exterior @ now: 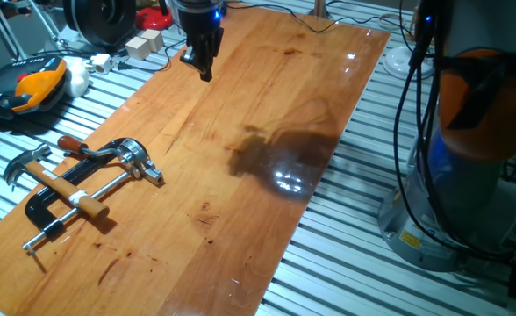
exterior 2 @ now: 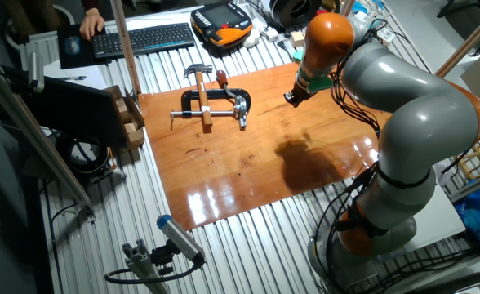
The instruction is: Pull up the lever
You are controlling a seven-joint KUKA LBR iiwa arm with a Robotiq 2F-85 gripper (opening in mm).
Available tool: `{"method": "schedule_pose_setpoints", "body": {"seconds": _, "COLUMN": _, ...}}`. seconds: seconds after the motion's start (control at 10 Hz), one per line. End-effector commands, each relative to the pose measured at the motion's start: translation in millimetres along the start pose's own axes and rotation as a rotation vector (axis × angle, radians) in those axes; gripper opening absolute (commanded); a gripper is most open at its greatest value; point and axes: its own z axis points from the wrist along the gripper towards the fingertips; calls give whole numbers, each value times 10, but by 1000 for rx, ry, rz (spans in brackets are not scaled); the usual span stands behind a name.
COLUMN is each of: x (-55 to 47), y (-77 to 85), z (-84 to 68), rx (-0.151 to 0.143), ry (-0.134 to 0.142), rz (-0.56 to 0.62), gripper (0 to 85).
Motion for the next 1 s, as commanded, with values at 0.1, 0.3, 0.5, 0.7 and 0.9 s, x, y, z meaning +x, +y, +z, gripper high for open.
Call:
{"method": "schedule_pose_setpoints", "body": {"seconds": 0.1, "x": 0, "y": 0, "z": -2, "rx": -22, "ry": -5, "rz": -7, "gripper": 0}}
{"method": "schedule_pose_setpoints", "body": {"seconds": 0.3, "x": 0, "y": 0, "z": -2, "rx": -38, "ry": -34, "rz": -15, "gripper": 0}}
{"method": "schedule_pose_setpoints", "body": {"seconds": 0.5, "x": 0, "y": 0, "z": -2, "rx": -26, "ry": -19, "rz": -30, "gripper": 0}}
{"method": "schedule_pose_setpoints", "body": {"seconds": 0.7, "x": 122, "y": -7, "z": -3, "rx": -17, "ry": -16, "rz": -40, "gripper": 0}}
{"method": "schedule_pose_setpoints", "body": {"seconds": 0.9, "x": 400, "y": -22, "z": 47, "rx": -18, "ry": -28, "rz": -41, "gripper": 0}}
